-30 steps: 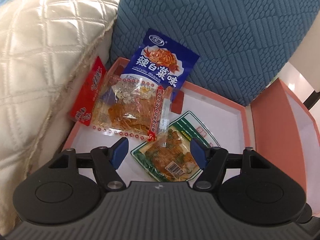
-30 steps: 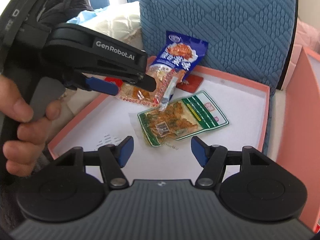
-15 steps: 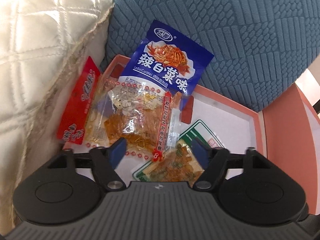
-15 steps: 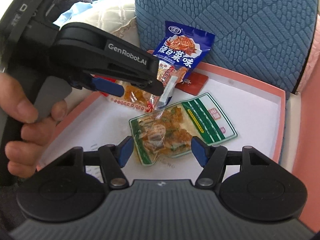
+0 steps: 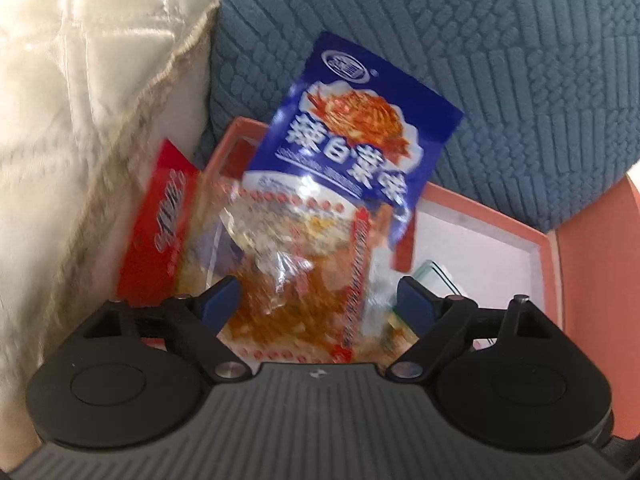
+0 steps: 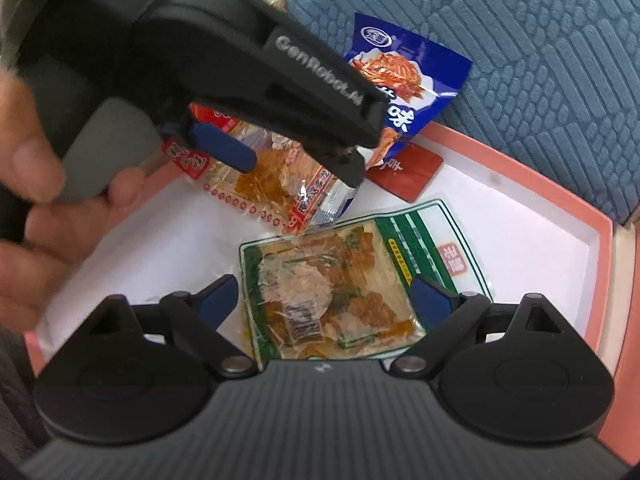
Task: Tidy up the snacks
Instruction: 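Lower the left tool onto the red-label strip pack while the right tool lowers onto the green-label pack, then close the left gripper on the red-label strip pack while the right gripper closes on the green-label pack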
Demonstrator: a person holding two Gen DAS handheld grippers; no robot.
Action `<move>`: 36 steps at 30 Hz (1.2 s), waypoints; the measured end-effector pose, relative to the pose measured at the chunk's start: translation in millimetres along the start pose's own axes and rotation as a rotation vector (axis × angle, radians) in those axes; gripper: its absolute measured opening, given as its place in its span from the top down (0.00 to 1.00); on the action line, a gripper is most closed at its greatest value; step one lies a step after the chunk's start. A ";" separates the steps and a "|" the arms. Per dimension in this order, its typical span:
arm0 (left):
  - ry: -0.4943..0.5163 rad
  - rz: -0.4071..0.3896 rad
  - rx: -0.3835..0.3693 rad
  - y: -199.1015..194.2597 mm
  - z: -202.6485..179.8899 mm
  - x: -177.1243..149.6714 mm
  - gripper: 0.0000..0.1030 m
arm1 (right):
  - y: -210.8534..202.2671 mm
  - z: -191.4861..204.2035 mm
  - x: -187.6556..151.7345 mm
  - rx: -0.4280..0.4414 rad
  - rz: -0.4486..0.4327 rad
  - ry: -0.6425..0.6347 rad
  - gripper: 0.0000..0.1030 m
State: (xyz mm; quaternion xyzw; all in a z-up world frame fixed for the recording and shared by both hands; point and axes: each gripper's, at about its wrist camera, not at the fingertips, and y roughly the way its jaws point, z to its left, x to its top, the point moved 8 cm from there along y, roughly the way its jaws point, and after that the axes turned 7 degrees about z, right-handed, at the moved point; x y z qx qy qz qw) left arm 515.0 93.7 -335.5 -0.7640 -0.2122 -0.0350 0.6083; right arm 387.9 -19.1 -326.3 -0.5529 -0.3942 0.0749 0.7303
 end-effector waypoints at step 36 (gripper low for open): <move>0.075 0.016 0.066 29.5 -15.8 -7.3 0.03 | -15.5 -10.7 -6.6 -0.043 0.012 -0.004 0.66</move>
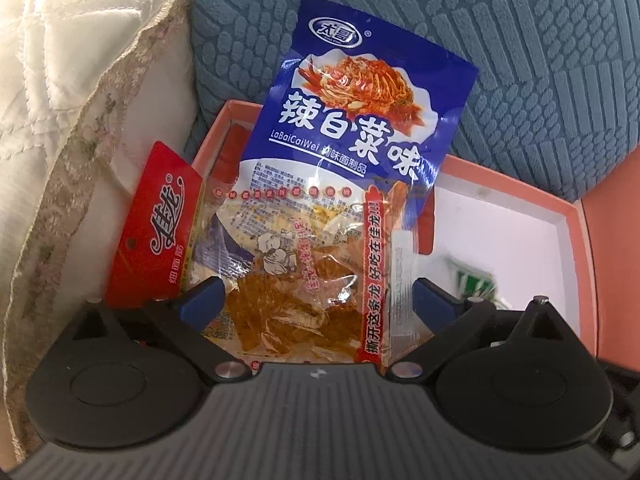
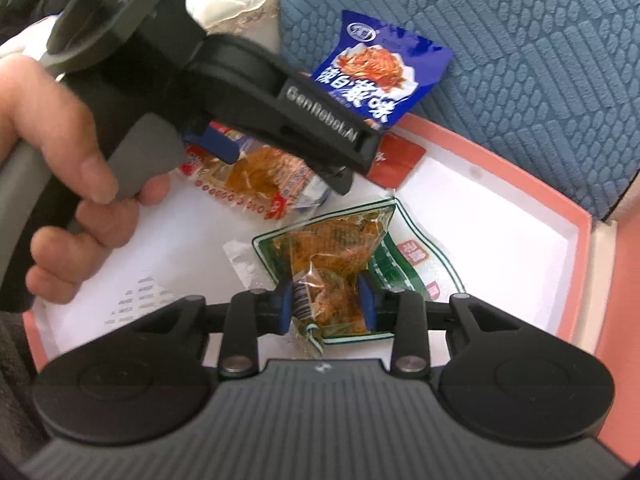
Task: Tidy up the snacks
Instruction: 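Close the left gripper on the red-label strip pack while the right gripper closes on the green-label pack, then lift both held packs and carry them over the pink box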
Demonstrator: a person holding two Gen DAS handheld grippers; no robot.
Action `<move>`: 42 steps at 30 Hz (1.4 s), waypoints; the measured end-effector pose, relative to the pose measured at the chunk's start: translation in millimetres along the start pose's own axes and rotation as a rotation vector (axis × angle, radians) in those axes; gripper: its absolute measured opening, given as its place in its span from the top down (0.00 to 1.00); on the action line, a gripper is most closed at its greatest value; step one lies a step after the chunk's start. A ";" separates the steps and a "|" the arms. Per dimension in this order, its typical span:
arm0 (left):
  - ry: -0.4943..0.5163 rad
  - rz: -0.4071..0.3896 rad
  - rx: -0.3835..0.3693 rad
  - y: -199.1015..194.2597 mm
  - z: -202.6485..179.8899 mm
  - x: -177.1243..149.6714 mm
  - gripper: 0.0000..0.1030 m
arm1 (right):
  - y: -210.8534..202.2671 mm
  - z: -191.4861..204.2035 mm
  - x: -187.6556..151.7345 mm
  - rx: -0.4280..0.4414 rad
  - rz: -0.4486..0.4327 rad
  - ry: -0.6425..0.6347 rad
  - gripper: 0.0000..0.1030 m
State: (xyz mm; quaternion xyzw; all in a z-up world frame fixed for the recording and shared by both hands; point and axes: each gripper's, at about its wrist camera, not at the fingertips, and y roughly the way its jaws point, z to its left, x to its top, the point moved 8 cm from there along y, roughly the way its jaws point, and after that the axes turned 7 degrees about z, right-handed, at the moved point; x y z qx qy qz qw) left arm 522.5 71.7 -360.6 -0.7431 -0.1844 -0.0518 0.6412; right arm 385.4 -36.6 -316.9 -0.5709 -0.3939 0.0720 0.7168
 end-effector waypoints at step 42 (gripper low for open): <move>-0.167 -0.201 -0.127 -101.4 19.2 -60.1 0.72 | -73.2 1.8 -14.4 -0.077 -0.158 0.119 0.66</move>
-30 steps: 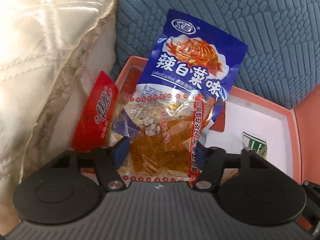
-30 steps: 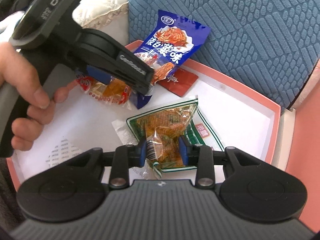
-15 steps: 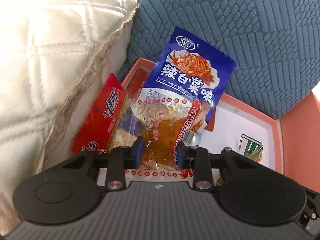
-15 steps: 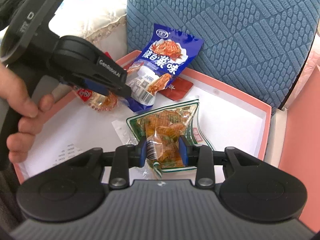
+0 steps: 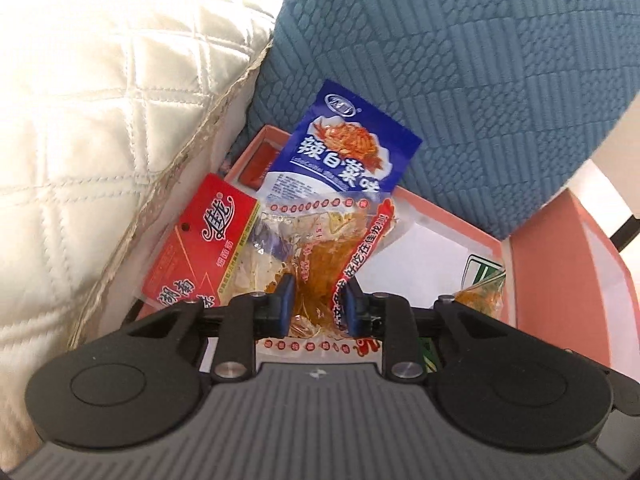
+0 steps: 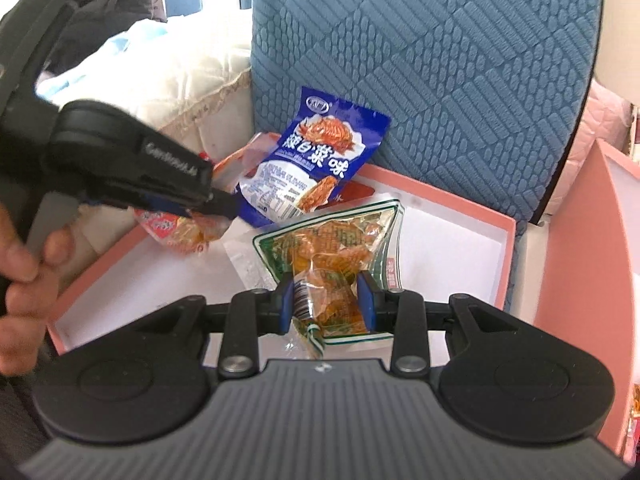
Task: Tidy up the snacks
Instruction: 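Lift both held packs and carry them over the pink box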
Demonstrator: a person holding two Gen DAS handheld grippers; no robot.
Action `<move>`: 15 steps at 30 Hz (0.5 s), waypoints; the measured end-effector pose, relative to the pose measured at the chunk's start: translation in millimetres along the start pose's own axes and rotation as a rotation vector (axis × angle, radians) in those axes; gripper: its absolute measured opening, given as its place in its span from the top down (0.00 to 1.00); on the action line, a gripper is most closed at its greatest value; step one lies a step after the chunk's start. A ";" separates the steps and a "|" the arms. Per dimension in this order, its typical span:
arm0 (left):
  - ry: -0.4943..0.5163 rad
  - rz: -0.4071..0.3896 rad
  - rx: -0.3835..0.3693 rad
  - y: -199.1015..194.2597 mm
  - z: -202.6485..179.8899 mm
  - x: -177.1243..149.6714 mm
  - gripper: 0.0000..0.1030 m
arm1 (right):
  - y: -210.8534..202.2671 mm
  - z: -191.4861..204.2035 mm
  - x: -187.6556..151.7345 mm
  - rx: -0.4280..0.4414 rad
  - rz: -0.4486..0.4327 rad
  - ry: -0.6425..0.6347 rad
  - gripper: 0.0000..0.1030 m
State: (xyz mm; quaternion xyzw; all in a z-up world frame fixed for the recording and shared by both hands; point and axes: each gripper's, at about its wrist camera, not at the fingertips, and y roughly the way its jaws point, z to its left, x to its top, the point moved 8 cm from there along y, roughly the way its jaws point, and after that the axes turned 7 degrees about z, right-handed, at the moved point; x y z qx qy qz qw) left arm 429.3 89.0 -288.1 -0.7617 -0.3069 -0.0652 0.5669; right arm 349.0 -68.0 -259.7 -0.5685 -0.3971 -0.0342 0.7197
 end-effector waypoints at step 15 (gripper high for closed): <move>0.000 -0.089 -0.067 -66.5 -30.2 -15.8 0.72 | -54.4 -11.1 -0.3 -0.013 -0.063 0.051 0.66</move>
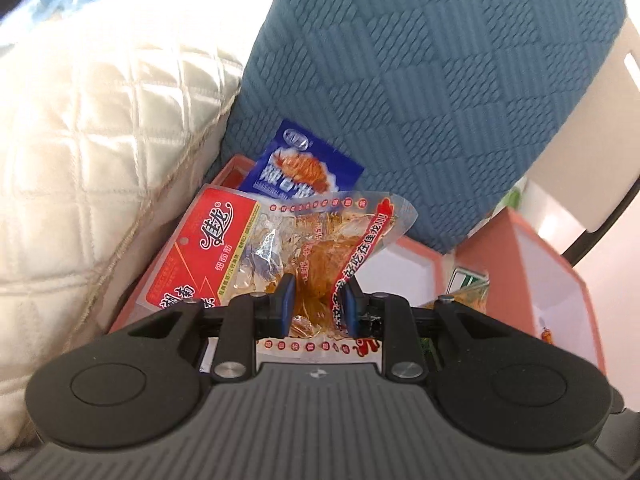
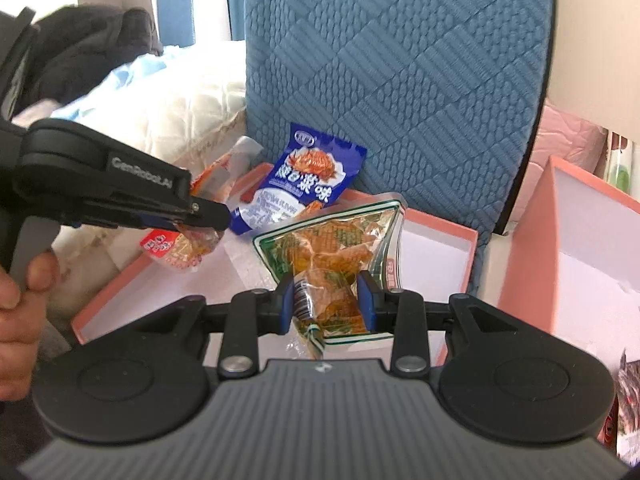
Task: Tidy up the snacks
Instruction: 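Lift both held packs and carry them over the pink box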
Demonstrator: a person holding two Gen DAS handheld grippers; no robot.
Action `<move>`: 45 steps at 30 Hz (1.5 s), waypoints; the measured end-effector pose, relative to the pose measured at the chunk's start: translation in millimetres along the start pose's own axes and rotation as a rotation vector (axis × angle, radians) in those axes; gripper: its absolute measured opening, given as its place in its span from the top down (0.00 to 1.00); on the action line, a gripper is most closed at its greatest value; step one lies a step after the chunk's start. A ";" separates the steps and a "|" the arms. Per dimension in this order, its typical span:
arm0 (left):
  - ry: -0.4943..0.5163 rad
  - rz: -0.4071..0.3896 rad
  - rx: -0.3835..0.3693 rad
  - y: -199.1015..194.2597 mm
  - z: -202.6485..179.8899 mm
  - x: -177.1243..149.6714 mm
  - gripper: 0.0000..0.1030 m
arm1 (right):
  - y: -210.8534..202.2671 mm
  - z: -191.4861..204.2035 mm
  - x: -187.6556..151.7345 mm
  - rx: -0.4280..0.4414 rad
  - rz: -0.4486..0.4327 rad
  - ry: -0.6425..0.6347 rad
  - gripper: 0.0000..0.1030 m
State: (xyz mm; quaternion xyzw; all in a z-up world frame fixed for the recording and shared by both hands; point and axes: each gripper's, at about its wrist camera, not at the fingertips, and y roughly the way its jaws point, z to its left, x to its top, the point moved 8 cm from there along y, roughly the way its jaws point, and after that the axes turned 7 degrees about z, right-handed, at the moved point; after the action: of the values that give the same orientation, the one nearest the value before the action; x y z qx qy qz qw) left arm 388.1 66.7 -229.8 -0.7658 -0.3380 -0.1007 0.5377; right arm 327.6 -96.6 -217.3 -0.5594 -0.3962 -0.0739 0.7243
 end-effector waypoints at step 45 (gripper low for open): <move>0.266 -0.123 -0.218 -148.0 -271.0 7.6 0.71 | -253.9 -134.7 61.1 -0.176 -0.262 0.170 0.66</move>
State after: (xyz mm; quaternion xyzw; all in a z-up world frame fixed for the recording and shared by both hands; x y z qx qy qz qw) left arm 357.9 -143.2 -5.3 -0.7774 -0.2974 -0.2699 0.4840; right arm 295.3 -285.3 5.6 -0.5558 -0.3953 -0.2491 0.6876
